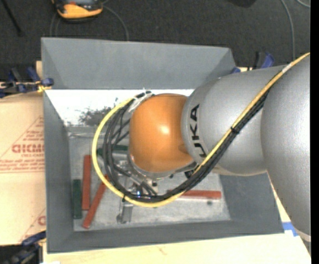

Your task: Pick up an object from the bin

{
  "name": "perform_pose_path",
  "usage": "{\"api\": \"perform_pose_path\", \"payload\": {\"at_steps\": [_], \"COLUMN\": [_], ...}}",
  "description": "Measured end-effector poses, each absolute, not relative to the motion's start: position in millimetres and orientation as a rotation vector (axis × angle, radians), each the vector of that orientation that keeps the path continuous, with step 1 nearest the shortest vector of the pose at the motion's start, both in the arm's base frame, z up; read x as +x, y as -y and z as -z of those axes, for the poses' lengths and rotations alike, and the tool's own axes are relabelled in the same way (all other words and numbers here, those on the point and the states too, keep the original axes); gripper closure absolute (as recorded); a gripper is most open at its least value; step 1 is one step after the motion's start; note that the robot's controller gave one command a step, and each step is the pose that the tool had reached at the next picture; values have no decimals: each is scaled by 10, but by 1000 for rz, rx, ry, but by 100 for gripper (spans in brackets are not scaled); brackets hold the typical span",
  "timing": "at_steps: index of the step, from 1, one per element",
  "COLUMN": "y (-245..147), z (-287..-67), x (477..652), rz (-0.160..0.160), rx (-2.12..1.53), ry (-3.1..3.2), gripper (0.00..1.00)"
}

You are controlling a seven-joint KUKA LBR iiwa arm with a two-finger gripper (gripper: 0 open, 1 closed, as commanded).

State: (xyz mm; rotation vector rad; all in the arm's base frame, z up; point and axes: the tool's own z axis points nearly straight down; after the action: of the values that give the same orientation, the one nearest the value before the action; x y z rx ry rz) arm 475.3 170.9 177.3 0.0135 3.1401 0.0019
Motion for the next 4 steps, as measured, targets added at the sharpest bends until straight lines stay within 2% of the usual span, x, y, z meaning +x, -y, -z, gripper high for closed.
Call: {"api": "perform_pose_path", "payload": {"at_steps": [1, 2, 3, 4], "y": [-1709, -2030, -2091, -2008], "z": [-1773, -1319, -976, -714], "x": [4753, 4870, 4888, 4875], "rz": [-2, -6, 2, 0], "rx": [14, 86, -56, 700], "ry": [-3140, -3131, -3144, -3068], "gripper": [0, 0, 0, 100]}}
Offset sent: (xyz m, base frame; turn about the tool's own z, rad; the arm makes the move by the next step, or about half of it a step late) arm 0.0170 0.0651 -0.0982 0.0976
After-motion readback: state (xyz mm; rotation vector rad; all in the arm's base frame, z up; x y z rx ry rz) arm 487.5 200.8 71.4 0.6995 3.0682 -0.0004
